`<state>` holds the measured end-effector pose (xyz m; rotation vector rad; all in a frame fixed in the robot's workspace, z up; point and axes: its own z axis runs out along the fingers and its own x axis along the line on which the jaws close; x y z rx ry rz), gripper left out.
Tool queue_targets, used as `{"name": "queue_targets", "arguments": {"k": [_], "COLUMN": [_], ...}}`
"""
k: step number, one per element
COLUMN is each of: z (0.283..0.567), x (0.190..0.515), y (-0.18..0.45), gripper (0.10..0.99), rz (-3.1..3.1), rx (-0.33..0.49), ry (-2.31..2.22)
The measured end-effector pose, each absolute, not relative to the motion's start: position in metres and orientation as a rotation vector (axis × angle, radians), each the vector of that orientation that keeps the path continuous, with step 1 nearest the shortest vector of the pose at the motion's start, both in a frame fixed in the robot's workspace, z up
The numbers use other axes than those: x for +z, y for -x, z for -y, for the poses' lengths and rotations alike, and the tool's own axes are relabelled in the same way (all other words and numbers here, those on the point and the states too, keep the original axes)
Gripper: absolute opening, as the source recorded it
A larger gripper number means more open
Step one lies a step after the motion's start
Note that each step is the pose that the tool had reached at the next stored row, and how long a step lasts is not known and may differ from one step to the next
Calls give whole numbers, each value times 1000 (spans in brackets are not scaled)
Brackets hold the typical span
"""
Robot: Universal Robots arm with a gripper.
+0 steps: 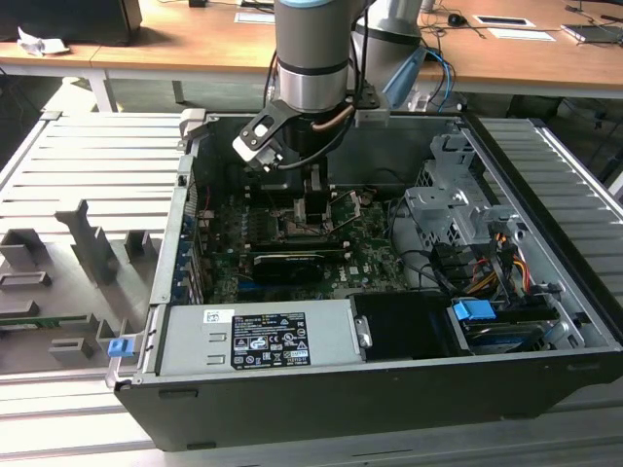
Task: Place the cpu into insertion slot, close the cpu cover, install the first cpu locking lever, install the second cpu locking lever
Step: 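Place the cpu into insertion slot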
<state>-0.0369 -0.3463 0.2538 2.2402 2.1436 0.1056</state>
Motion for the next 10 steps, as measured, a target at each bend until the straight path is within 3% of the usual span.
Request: {"name": "queue_targets", "arguments": {"k": [10], "z": [340], "x": [250], "y": [37], "gripper": [529], "rz": [-2155], "rx": [106], "ry": [-2230]}}
